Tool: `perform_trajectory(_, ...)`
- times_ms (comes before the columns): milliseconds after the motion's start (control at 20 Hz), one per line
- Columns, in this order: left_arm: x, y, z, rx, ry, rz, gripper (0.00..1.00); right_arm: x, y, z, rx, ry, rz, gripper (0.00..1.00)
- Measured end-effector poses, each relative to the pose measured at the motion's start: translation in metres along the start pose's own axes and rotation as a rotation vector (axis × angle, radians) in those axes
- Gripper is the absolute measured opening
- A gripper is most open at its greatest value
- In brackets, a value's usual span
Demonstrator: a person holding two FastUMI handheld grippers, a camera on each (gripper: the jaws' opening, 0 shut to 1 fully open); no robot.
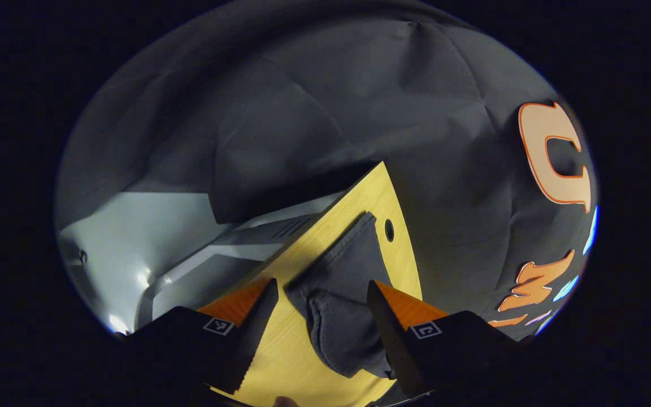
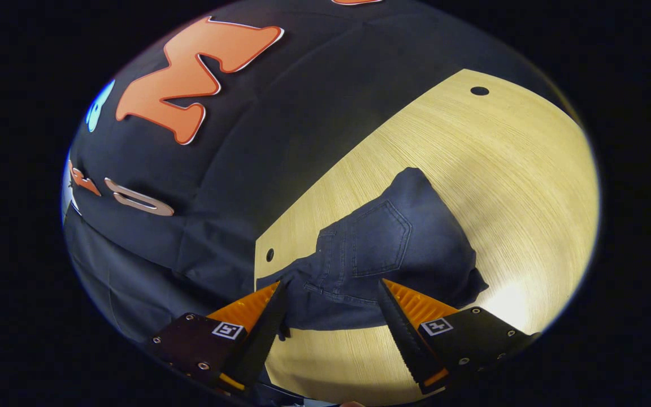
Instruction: Grasp the waist and the cuffs of the jeans and fold them to make the two legs overlap; first hold the waist and fold one-third of the jeans toward the cuffs, then hold the cuffs and fold the remaining one-third in the same direction to finish folding.
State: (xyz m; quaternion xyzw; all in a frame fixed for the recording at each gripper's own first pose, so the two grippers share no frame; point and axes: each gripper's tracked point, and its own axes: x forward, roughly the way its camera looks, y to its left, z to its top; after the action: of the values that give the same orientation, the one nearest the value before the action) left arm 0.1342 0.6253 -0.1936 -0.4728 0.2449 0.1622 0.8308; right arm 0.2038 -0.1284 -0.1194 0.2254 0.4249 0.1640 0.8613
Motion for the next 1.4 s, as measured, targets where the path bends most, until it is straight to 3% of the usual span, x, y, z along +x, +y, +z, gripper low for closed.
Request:
perform_trajectory(150, 0.003, -0.009, -0.011, 0.020, 0.071, -0.027, 0.97, 0.003, -0.001, -0.006, 0.002, 0.012, -0.020, 0.98)
perform_trajectory(400, 0.007, -0.015, -0.021, -0.060, 0.104, -0.108, 0.96, 0.011, 0.003, -0.018, 0.004, 0.038, -0.022, 0.98)
perform_trajectory(550, 0.015, -0.035, -0.069, -0.088, 0.221, -0.190, 0.95, 0.013, 0.003, -0.023, 0.002, 0.052, -0.025, 0.98)
perform_trajectory(750, 0.061, -0.063, -0.073, -0.137, 0.120, -0.204, 0.91, 0.008, 0.004, -0.021, 0.032, 0.044, -0.016, 0.98)
perform_trajectory(800, 0.065, -0.061, -0.069, -0.135, 0.090, -0.187, 0.86, 0.007, 0.004, -0.020, 0.042, 0.036, -0.014, 0.98)
perform_trajectory(850, 0.072, -0.050, -0.070, -0.113, 0.064, -0.117, 0.81, 0.005, 0.000, -0.020, 0.045, 0.031, -0.019, 0.98)
perform_trajectory(900, 0.077, -0.037, -0.075, -0.093, 0.063, -0.050, 0.56, 0.003, -0.004, -0.020, 0.045, 0.030, -0.026, 0.98)
perform_trajectory(1000, 0.065, -0.057, -0.075, -0.067, 0.015, -0.080, 0.05, -0.001, -0.008, -0.019, 0.041, 0.022, -0.032, 0.98)
perform_trajectory(1200, 0.018, -0.111, -0.076, 0.153, -0.063, -0.129, 0.06, -0.012, -0.009, -0.002, 0.025, -0.034, -0.023, 0.98)
perform_trajectory(1400, -0.038, -0.208, -0.096, 0.269, -0.124, -0.212, 0.06, -0.032, -0.018, 0.013, -0.001, -0.071, -0.004, 0.98)
